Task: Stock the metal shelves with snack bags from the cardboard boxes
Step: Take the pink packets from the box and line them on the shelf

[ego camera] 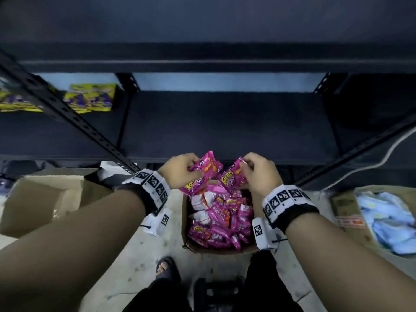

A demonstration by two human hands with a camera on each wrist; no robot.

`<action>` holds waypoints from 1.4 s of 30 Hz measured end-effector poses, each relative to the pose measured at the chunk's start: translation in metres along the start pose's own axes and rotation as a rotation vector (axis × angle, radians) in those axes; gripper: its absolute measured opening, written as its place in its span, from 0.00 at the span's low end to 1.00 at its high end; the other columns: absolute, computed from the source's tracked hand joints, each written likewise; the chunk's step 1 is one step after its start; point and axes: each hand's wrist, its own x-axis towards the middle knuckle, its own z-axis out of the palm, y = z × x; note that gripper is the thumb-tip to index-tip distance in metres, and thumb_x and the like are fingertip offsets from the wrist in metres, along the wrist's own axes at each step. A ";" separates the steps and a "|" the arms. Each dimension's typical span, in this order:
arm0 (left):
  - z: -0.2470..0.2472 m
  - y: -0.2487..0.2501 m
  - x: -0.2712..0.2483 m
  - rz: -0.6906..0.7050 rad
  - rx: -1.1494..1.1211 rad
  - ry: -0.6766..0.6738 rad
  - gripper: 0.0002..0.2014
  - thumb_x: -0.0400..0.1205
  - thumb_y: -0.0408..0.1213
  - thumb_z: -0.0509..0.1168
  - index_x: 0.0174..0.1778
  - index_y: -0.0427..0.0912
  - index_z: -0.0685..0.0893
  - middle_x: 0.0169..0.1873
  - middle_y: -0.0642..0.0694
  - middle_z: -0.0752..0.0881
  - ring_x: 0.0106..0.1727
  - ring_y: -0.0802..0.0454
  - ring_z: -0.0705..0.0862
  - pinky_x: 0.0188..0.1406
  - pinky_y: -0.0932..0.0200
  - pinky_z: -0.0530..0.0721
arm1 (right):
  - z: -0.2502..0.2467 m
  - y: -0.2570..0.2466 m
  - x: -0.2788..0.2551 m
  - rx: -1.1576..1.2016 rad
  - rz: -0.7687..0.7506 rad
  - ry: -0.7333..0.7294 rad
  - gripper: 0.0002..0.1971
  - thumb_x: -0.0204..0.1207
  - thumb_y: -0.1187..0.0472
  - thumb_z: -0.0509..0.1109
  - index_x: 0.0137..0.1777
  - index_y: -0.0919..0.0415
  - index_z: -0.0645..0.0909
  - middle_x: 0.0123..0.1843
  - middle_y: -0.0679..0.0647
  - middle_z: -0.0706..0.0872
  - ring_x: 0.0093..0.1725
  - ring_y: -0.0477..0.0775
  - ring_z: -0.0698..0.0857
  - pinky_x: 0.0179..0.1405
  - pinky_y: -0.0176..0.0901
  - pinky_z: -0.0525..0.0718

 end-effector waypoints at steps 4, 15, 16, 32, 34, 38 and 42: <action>-0.062 0.008 -0.033 -0.010 -0.061 0.110 0.19 0.80 0.48 0.78 0.63 0.49 0.83 0.43 0.54 0.85 0.47 0.51 0.86 0.53 0.53 0.85 | -0.031 -0.063 -0.002 -0.058 -0.132 0.045 0.08 0.87 0.47 0.65 0.51 0.47 0.82 0.36 0.48 0.87 0.38 0.52 0.86 0.41 0.55 0.87; -0.200 0.031 -0.131 0.115 -0.228 0.447 0.09 0.84 0.45 0.73 0.59 0.58 0.85 0.45 0.52 0.91 0.45 0.50 0.90 0.52 0.45 0.89 | -0.109 -0.216 -0.005 0.163 -0.503 0.141 0.10 0.87 0.50 0.67 0.44 0.49 0.84 0.37 0.45 0.89 0.38 0.40 0.86 0.32 0.31 0.79; -0.210 0.039 -0.137 0.131 -0.223 0.480 0.09 0.85 0.44 0.72 0.60 0.57 0.85 0.45 0.51 0.91 0.45 0.49 0.90 0.50 0.46 0.89 | -0.117 -0.226 -0.006 0.189 -0.528 0.161 0.11 0.87 0.51 0.67 0.44 0.51 0.84 0.36 0.47 0.88 0.38 0.44 0.86 0.32 0.34 0.80; -0.309 0.108 -0.077 0.145 0.087 0.494 0.14 0.89 0.49 0.64 0.69 0.49 0.83 0.52 0.53 0.90 0.51 0.56 0.89 0.54 0.56 0.86 | -0.188 -0.257 0.065 0.351 -0.343 0.408 0.08 0.86 0.55 0.65 0.49 0.55 0.83 0.41 0.51 0.88 0.42 0.55 0.86 0.42 0.48 0.79; -0.311 0.112 -0.060 0.109 0.155 0.473 0.15 0.90 0.49 0.61 0.69 0.48 0.82 0.54 0.50 0.89 0.54 0.52 0.87 0.58 0.52 0.83 | -0.193 -0.251 0.072 0.337 -0.243 0.441 0.09 0.86 0.56 0.65 0.50 0.59 0.84 0.42 0.53 0.87 0.45 0.59 0.87 0.42 0.47 0.77; -0.310 0.120 -0.035 0.019 0.315 0.456 0.19 0.92 0.53 0.53 0.76 0.53 0.76 0.60 0.51 0.88 0.65 0.47 0.84 0.75 0.42 0.72 | -0.202 -0.243 0.083 0.267 -0.099 0.455 0.11 0.86 0.57 0.64 0.51 0.64 0.85 0.44 0.57 0.88 0.50 0.63 0.87 0.43 0.47 0.77; -0.307 0.128 -0.024 0.007 0.396 0.531 0.22 0.91 0.55 0.55 0.79 0.53 0.75 0.70 0.51 0.82 0.74 0.47 0.79 0.76 0.38 0.66 | -0.207 -0.241 0.086 0.109 -0.062 0.448 0.19 0.81 0.43 0.70 0.61 0.58 0.83 0.56 0.54 0.87 0.62 0.62 0.84 0.53 0.49 0.80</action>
